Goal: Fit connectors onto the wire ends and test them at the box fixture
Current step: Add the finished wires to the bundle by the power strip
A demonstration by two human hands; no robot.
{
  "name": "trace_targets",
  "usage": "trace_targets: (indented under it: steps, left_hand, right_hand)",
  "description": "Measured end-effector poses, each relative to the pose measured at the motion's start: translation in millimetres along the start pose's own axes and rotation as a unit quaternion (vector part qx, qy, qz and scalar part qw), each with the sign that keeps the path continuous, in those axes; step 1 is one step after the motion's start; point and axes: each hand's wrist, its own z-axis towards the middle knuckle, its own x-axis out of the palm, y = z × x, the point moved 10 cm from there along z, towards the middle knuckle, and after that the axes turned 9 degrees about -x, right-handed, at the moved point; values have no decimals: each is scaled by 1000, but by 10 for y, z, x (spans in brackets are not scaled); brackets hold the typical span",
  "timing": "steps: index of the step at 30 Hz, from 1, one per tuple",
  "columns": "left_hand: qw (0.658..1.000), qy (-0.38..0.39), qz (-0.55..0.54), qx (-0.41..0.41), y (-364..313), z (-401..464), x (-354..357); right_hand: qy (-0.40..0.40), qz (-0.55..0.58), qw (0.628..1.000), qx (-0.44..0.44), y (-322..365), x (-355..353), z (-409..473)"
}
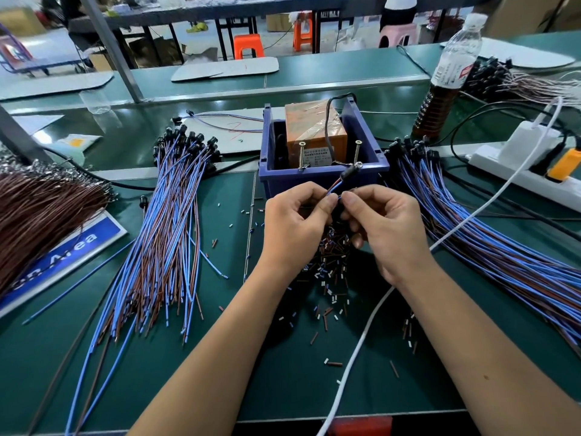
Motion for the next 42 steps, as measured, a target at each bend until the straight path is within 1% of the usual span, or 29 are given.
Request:
trace_targets:
  steps: [3, 9, 12, 13, 14, 16, 18, 19, 22, 25, 28, 30, 32, 35, 36, 38, 42]
  left_hand:
    - [1000, -1, -19, 0, -8, -8, -5]
    - [999, -7, -46, 10, -89, -32, 29]
    - [997, -36, -62, -4, -11, -15, -87]
    - [997, -40, -66, -8, 13, -8, -120]
    - [997, -40, -66, -10, 22, -9, -127]
    - [997, -41, -64, -10, 5, -23, -93]
    - [996, -47, -81, -9, -10, -39, -53]
    - [994, -49, -96, -12, -6, -44, -39]
    - [991, -42, -125, -22, 24, -51, -10]
    - [988, -22, -146, -41, 54, -54, 48]
    - [983, 4, -174, -57, 79, -59, 110]
    - [989, -9, -140, -40, 56, -69, 90]
    - [995, -45, -84, 2, -20, -89, 27]
    - [991, -105, 6, 78, -169, -130, -64]
    - [989, -115, 19, 95, -196, -140, -75]
    - [989, -108, 11, 99, -191, -134, -68]
    - [992, -82, -3, 95, -174, -96, -49]
  right_hand:
    - [8, 16, 1000, -7, 32, 21, -7]
    - [7, 31, 998, -55, 147, 2, 11]
    - [-67, 94, 993, -36, 106, -241, 74]
    - [-85, 96, 991, -33, 95, -311, 96]
    - [-86, 78, 993, -31, 86, -339, 101]
    - [-46, 24, 998, -25, 49, -216, 64]
    - [5, 24, 1000, -17, 11, 27, -5]
    - [16, 33, 999, -19, 10, 111, -28]
    - [-4, 55, 998, -30, 32, 154, -37]
    - [-39, 88, 995, -10, -23, 115, -44]
    - [-53, 92, 994, -3, -41, 89, -53]
    - [-55, 83, 995, -13, -6, 71, -53]
    - [-52, 70, 996, -22, 29, 60, -50]
    - [-44, 44, 998, -27, 48, 43, -37]
    - [-38, 31, 998, -28, 54, 47, -35]
    - [-27, 22, 999, -25, 53, 67, -34]
    - [-27, 41, 999, -5, 15, 66, -27]
